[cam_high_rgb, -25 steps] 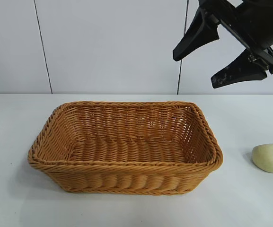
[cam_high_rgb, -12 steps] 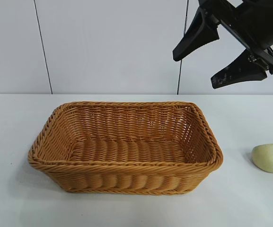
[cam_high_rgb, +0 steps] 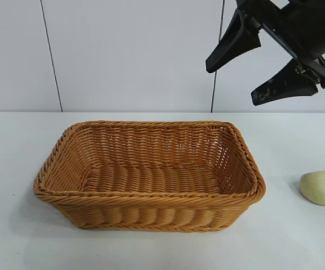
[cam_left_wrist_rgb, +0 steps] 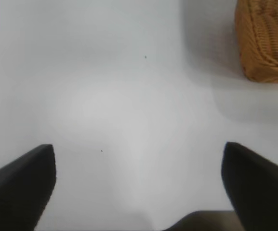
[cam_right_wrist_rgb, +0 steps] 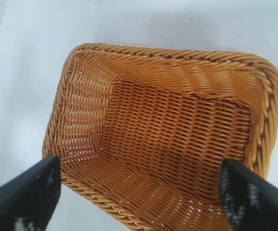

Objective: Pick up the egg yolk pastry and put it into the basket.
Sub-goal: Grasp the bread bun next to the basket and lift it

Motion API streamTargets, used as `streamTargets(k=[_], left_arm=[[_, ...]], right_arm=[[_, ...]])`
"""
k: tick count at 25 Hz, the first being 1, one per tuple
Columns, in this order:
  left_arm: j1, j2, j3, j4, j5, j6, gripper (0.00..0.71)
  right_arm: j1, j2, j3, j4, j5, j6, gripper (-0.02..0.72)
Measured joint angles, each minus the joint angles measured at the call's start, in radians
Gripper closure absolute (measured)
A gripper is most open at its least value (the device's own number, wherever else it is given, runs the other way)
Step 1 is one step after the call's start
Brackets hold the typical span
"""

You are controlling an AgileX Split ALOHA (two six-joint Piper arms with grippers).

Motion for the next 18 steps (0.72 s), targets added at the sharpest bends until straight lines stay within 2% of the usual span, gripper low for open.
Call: streamTargets(k=[2, 6, 8, 11, 14, 18], left_arm=[[0.000, -0.027, 0.000, 0.000, 0.000, 0.000, 0.037], [0.000, -0.027, 0.000, 0.000, -0.001, 0.000, 0.037], [0.000, -0.027, 0.000, 0.000, -0.001, 0.000, 0.037], [0.000, -0.027, 0.000, 0.000, -0.001, 0.000, 0.037], [0.000, -0.027, 0.000, 0.000, -0.001, 0.000, 0.037], [0.000, -0.027, 0.000, 0.000, -0.001, 0.000, 0.037]], right_arm=[[0.000, 0.000, -0.044, -0.115, 0.015, 0.078, 0.066], [-0.015, 0.000, -0.126, -0.411, 0.097, 0.274, 0.066], [-0.051, 0.000, -0.141, -0.509, 0.143, 0.330, 0.066], [-0.129, 0.011, -0.145, -0.573, 0.191, 0.341, 0.066], [-0.193, 0.044, -0.145, -0.586, 0.212, 0.330, 0.066], [-0.223, 0.108, -0.145, -0.589, 0.198, 0.323, 0.066]])
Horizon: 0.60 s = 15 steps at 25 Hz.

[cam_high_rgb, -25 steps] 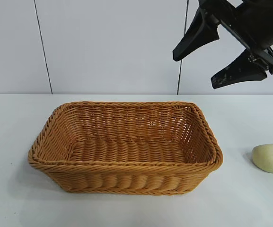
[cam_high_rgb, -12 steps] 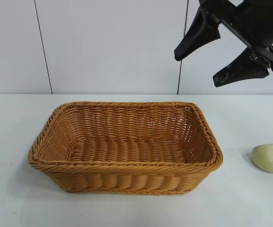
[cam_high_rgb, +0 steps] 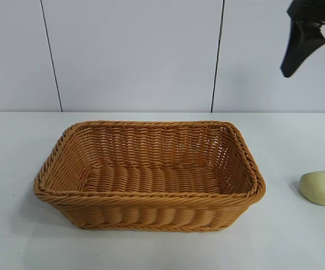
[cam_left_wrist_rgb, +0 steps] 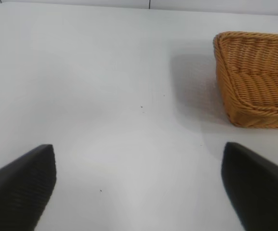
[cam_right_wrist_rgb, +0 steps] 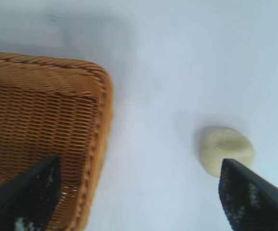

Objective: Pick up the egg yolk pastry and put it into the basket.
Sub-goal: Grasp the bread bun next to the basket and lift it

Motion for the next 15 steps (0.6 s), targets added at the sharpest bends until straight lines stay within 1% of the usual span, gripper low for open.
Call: streamTargets(k=[5, 15], left_arm=[[0.000, 0.000, 0.000, 0.000, 0.000, 0.000, 0.037], [0.000, 0.000, 0.000, 0.000, 0.000, 0.000, 0.037]], right_arm=[[0.000, 0.108, -0.001, 0.000, -0.055, 0.000, 0.066], [0.000, 0.349, -0.001, 0.003, -0.120, 0.006, 0.066]])
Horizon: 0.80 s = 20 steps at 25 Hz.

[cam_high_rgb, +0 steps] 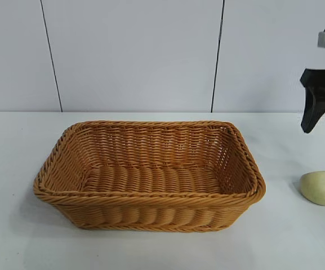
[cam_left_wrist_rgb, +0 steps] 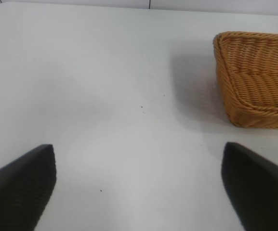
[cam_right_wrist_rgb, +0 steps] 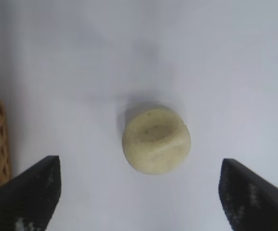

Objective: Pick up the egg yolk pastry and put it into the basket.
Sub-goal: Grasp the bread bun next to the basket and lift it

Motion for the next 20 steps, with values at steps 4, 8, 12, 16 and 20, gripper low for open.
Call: streamTargets(k=[4, 8, 12, 16, 20], left_arm=[[0.000, 0.000, 0.000, 0.000, 0.000, 0.000, 0.037], [0.000, 0.000, 0.000, 0.000, 0.000, 0.000, 0.037], [0.000, 0.000, 0.000, 0.000, -0.001, 0.000, 0.037], [0.000, 0.000, 0.000, 0.000, -0.001, 0.000, 0.037], [0.000, 0.000, 0.000, 0.000, -0.001, 0.000, 0.037]], right_arm=[[0.000, 0.036, 0.000, -0.002, -0.025, 0.000, 0.080], [0.000, 0.046, 0.000, -0.003, -0.038, 0.014, 0.115], [0.000, 0.046, 0.000, -0.005, -0.038, 0.017, 0.274], [0.000, 0.046, 0.000, -0.006, -0.029, 0.017, 0.518], [0.000, 0.022, 0.000, -0.006, -0.012, 0.017, 0.600]])
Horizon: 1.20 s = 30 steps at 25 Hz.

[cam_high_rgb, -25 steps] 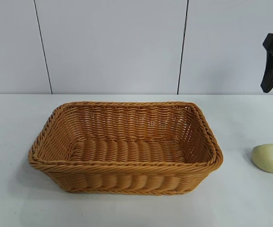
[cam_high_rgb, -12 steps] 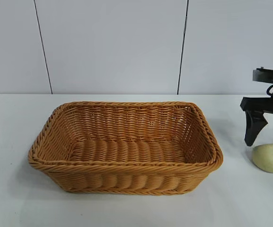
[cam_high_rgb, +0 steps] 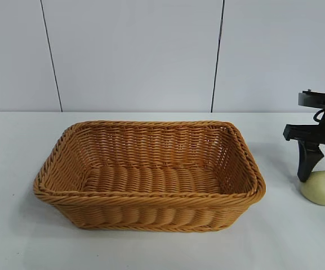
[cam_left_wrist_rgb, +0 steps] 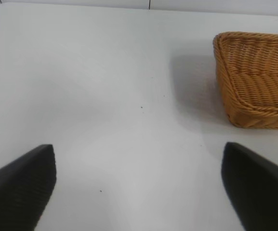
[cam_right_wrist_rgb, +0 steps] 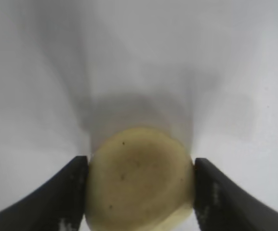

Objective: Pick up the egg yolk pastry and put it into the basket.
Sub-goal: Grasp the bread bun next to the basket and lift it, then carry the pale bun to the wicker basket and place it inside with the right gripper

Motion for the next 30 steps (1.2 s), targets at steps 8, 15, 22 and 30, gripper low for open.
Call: streamTargets(k=[8, 15, 22, 30], left_arm=[[0.000, 0.000, 0.000, 0.000, -0.001, 0.000, 0.037], [0.000, 0.000, 0.000, 0.000, -0.002, 0.000, 0.037], [0.000, 0.000, 0.000, 0.000, -0.002, 0.000, 0.037], [0.000, 0.000, 0.000, 0.000, -0.002, 0.000, 0.037]], right_arm=[[0.007, -0.168, -0.167, -0.001, 0.190, 0.000, 0.612], [0.149, -0.198, -0.297, -0.004, 0.295, 0.009, 0.612], [0.415, -0.193, -0.324, 0.000, 0.249, 0.075, 0.612], [0.642, -0.064, -0.325, 0.004, 0.090, 0.122, 0.612]])
